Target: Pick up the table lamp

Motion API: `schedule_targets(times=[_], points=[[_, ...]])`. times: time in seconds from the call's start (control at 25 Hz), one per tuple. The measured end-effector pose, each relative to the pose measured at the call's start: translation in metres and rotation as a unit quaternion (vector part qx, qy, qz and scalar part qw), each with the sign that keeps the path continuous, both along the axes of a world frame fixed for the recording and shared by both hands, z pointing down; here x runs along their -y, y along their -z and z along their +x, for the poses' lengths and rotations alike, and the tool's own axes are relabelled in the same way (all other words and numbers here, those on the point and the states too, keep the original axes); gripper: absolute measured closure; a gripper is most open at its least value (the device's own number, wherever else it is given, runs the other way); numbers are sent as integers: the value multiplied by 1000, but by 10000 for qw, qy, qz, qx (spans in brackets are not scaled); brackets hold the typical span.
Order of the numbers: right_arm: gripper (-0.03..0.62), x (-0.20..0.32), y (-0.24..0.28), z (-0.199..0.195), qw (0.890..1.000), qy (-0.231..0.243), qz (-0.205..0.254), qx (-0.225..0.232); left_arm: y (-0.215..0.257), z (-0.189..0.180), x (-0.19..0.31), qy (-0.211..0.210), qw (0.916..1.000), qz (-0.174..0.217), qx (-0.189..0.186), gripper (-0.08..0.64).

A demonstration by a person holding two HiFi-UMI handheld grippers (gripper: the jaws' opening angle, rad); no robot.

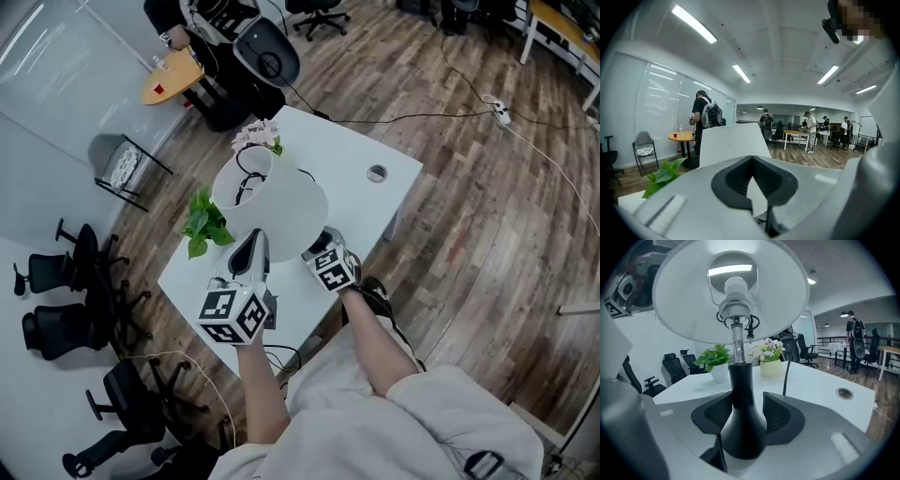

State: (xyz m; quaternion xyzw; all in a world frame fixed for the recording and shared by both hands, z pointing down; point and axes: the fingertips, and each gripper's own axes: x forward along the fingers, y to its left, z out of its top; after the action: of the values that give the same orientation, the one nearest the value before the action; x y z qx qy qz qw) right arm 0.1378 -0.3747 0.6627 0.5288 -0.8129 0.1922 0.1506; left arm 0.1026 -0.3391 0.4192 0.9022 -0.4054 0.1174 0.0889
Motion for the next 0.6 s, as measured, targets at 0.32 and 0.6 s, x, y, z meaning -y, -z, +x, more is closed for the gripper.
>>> schedule_targets(times=[0.32,0.6], points=[[394,25,-4,-14,9998,196,52,-88,-10,-7,19,95,9998,-108,160,560],[400,29,0,-11,9996,215,181,-97,-20,-13,27,221,9994,-228,143,560]])
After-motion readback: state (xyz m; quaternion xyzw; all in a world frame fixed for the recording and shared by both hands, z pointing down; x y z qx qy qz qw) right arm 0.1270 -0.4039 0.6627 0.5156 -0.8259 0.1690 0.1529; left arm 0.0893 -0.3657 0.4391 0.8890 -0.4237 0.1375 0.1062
